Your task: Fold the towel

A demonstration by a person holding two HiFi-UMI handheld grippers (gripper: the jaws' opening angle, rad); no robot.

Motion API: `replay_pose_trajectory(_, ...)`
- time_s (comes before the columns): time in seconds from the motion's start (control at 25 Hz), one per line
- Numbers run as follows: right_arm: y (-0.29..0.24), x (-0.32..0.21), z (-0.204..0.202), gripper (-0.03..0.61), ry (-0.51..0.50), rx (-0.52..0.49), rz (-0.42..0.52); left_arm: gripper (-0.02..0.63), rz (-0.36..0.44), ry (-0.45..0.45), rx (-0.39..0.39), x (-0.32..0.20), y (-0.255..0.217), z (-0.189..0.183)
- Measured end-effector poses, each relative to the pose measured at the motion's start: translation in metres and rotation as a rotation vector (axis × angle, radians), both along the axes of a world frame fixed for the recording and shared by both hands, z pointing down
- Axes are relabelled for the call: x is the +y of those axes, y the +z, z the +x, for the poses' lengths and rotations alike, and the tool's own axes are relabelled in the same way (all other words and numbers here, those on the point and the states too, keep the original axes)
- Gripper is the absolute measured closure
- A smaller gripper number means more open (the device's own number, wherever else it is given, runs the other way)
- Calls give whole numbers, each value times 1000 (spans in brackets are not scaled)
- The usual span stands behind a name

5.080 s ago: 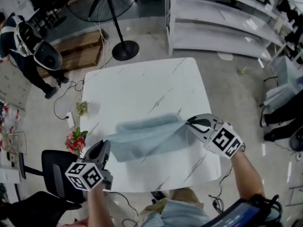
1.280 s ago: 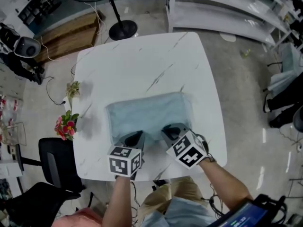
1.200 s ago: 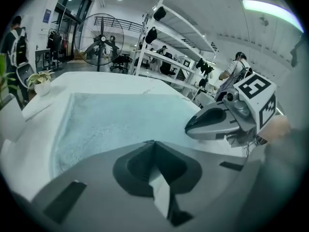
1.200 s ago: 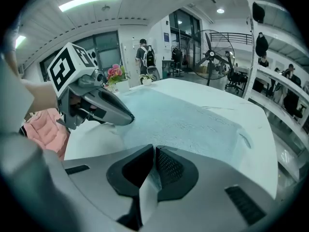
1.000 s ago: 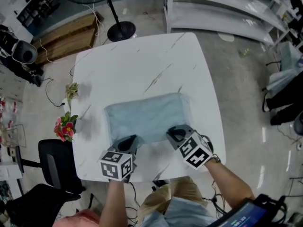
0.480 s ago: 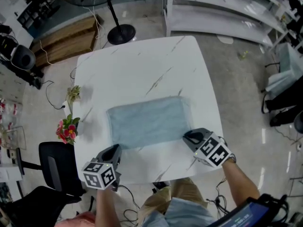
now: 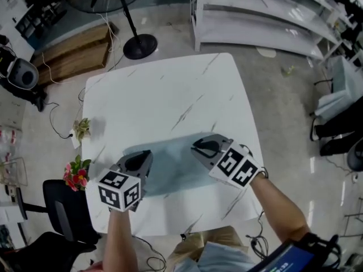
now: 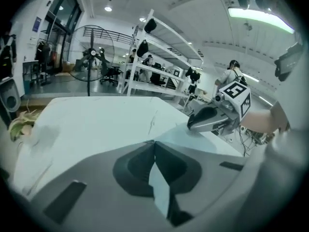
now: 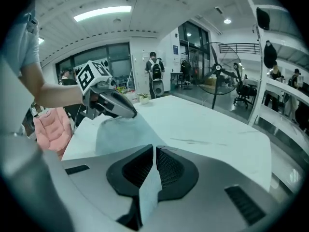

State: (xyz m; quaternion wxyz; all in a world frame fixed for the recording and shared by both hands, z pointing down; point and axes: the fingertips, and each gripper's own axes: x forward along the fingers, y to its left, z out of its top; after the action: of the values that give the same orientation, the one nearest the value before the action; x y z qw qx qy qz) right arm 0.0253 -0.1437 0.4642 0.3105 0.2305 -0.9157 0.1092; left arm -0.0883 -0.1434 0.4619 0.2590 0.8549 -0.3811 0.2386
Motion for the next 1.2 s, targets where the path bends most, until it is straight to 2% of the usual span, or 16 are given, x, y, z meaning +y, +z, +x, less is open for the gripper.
replay_pose_trajectory(0.16,22,-13,-36,545,-80,28,-27,606,-44,78,-45,-20,25,26)
replay_pose_trajectory(0.32,50,-19,-41,546,-131,101,-48,606,-87,78,-116,-26,49,18)
replay_pose_trajectory(0.48,51,-22,-24,552,-84,71,-102,606,-105,33,-78,-33,51,3)
replay_pose_trajectory(0.68,60,-25,21,555,-40,119,-119,606,-96,-13,-90,-34,53,-21)
replay_pose_trajectory(0.88,40,-35,55,553,57,88,-111,606,-33,-107,-133,-41,30,-67)
replay_pose_trajectory(0.96,18,-26,43,551,37,50,-86,606,-21,-71,-81,-31,9,-64)
replay_pose_trajectory(1.04,8,-5,16,551,-29,37,-68,606,-35,23,-45,-7,1,-45)
replay_pose_trajectory(1.12,18,18,-8,549,-101,68,-66,606,-89,134,-50,25,14,-23)
replay_pose_trajectory(1.2,37,35,-19,548,-154,120,-71,606,-150,214,-87,54,39,-11)
